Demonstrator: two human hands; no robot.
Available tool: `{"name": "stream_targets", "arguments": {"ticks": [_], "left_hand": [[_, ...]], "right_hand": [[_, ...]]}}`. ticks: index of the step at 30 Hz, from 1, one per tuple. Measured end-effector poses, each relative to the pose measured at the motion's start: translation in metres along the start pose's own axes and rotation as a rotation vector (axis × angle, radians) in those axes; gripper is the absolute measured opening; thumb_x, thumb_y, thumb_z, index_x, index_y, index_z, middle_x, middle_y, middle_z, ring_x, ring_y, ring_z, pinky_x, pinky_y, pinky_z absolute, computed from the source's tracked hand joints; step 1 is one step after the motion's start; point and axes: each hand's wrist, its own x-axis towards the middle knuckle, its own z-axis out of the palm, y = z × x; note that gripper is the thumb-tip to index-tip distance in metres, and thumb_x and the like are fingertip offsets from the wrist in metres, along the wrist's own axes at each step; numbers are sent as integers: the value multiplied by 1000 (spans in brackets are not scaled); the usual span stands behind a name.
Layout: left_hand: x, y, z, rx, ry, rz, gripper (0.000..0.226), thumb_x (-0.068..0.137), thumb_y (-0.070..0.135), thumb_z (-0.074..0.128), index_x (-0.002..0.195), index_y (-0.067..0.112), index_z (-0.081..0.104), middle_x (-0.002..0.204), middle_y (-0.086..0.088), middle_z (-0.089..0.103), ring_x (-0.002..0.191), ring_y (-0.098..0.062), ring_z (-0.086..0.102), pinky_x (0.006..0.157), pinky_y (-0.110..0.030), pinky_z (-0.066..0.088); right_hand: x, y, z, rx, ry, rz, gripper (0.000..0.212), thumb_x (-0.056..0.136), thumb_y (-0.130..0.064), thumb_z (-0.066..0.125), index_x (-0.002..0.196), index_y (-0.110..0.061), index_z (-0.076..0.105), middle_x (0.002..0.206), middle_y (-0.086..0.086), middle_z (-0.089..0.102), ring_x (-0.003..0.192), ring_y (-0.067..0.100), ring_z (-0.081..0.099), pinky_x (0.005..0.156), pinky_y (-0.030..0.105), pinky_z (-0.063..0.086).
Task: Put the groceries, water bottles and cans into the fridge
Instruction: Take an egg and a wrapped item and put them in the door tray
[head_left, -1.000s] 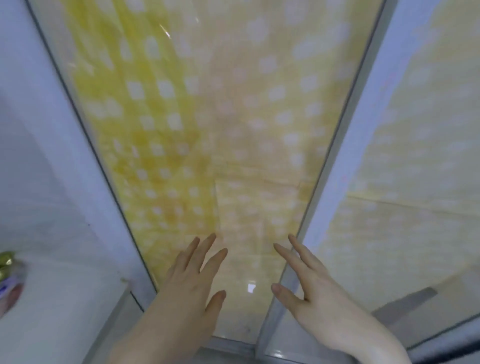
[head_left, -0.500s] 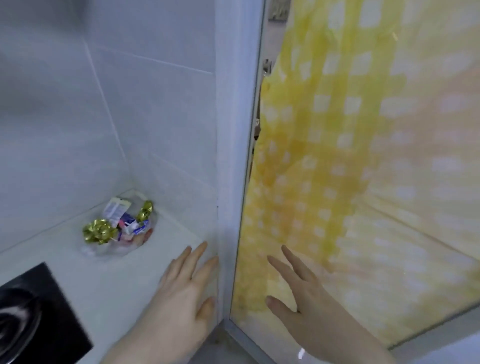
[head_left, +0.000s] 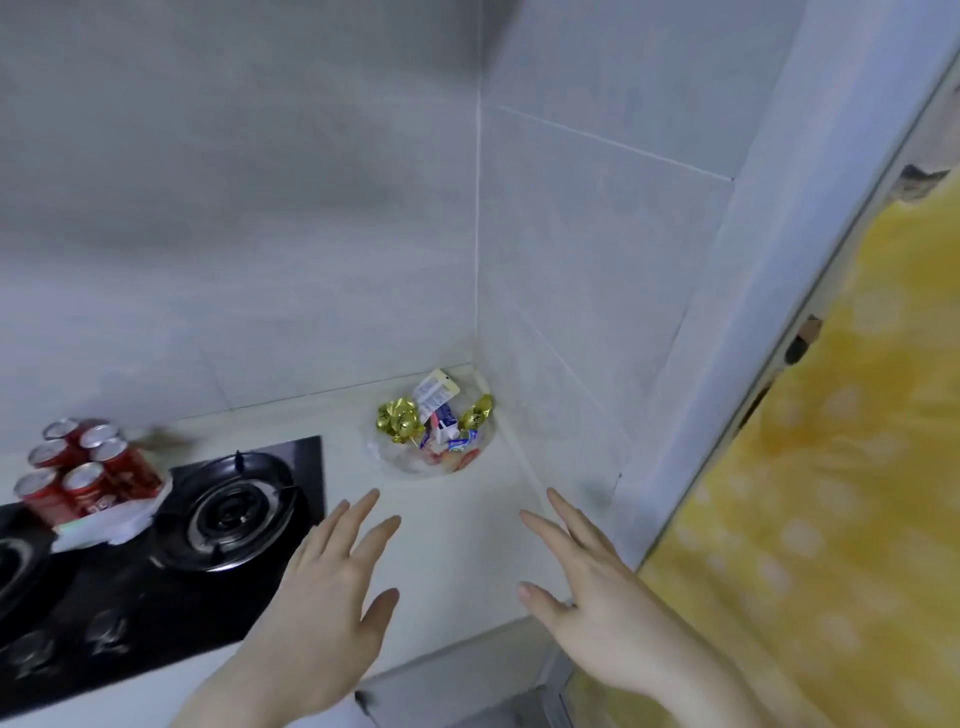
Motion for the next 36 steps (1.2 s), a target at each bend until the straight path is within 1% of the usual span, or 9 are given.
{"name": "stream_targets", "arguments": {"ticks": [3, 9, 12, 17, 21, 27, 31, 33, 36], "left_hand": [[-5, -12, -5, 16, 17, -68, 68, 95, 44, 56, 156, 36, 29, 164, 19, -1, 156, -17, 3, 126, -33, 10], [2, -36, -20, 28, 88, -152, 69, 98, 43, 52, 158, 37, 19, 165, 17, -6, 156, -15, -5, 122, -27, 0], [13, -51, -26, 11, 76, -170, 69, 99, 43, 51, 159, 36, 18, 167, 16, -6, 156, -15, -6, 124, -30, 1], [39, -89, -34, 23, 78, -161, 68, 100, 47, 47, 159, 38, 13, 166, 17, -10, 155, -13, -10, 126, -31, 1], [61, -119, -44, -8, 79, -134, 68, 99, 44, 51, 159, 37, 18, 166, 17, -8, 156, -15, -7, 124, -29, 1], [88, -155, -47, -28, 23, -73, 68, 99, 42, 52, 158, 37, 20, 168, 14, -6, 156, -15, -7, 124, -31, 2], [107, -174, -43, -6, -30, -26, 68, 99, 41, 50, 159, 34, 20, 169, 11, -5, 157, -18, -7, 122, -29, -2], [117, -178, -40, -4, -57, -7, 67, 99, 41, 50, 160, 33, 20, 169, 10, -5, 157, -19, -6, 125, -32, 0], [132, -180, -34, -19, -90, 13, 66, 99, 39, 49, 159, 32, 22, 169, 10, -3, 157, -19, -4, 126, -35, 5]], "right_hand": [[27, -11, 3, -3, -58, -61, 67, 103, -50, 47, 160, -43, 14, 165, -27, -18, 156, 3, -8, 127, 30, 10], [77, -38, 11, -27, -117, -155, 66, 103, -48, 50, 160, -39, 18, 167, -23, -16, 157, 7, -4, 127, 30, 10], [99, -47, 16, -44, -103, -175, 65, 102, -48, 50, 160, -38, 21, 167, -24, -13, 157, 6, -3, 127, 29, 11], [134, -64, 21, -49, -84, -161, 66, 102, -48, 51, 160, -38, 22, 166, -26, -11, 155, 3, -1, 125, 27, 14], [160, -81, 24, -44, -68, -133, 65, 101, -49, 52, 158, -44, 20, 165, -27, -9, 155, 1, 0, 123, 25, 15], [191, -98, 40, -46, -55, -79, 65, 101, -48, 52, 158, -42, 21, 165, -27, -7, 154, 0, 1, 122, 24, 16], [202, -99, 52, -52, -38, -46, 65, 101, -48, 53, 157, -44, 22, 163, -30, -4, 154, 0, 2, 123, 28, 20], [204, -97, 55, -72, -33, -37, 63, 101, -48, 52, 157, -43, 23, 157, -34, 1, 153, -1, 6, 118, 24, 24], [209, -93, 54, -87, -37, -14, 60, 103, -46, 52, 156, -40, 25, 144, -39, 4, 151, 0, 11, 105, 15, 21]]}}
